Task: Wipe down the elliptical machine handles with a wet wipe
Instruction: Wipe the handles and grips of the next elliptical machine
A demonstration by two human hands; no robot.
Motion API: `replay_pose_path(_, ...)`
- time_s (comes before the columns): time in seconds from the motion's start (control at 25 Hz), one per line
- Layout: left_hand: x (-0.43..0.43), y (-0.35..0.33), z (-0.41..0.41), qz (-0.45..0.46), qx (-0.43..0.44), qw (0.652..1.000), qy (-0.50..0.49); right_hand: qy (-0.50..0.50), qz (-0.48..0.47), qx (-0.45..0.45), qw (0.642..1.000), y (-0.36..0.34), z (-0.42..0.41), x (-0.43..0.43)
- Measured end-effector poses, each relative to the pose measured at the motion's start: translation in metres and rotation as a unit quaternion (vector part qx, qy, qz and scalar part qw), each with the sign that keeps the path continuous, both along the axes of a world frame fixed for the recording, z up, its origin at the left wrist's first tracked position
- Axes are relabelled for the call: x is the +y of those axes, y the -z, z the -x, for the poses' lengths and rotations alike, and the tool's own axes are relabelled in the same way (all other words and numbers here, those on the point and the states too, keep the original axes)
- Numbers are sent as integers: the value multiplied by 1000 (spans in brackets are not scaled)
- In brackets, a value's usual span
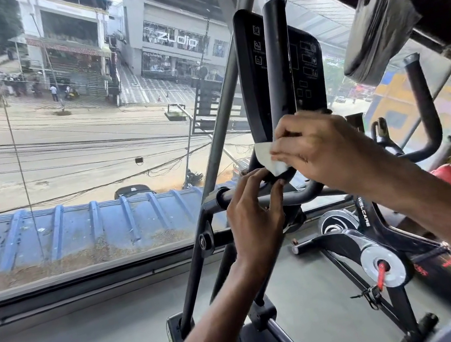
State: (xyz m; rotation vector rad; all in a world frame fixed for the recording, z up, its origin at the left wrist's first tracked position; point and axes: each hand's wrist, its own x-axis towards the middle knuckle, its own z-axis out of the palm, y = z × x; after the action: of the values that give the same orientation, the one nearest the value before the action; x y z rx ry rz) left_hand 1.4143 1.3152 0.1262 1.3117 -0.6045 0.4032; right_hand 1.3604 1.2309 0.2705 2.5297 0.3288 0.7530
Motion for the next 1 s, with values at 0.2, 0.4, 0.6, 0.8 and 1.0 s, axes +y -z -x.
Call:
replay_pose_path(0.2,4,-9,4,19,25,999,25,-2,-4,-41,999,-20,-9,-5)
replay_pose_path(0.4,3,-21,3,17,29,998,50,17,-43,12,999,-35,-12,-9)
replay_pose_path(0.6,3,-37,-2,48,53,993,94,10,-52,7,999,-57,-28,-10)
replay_pose_path(0.8,-1,-48,-8,57,62,991,104,-3,-66,47,997,-75,-37,-12)
replay_pose_path(1.0,-8,-48,-10,44,48,993,97,28,-74,95,992,-87,-47,-10)
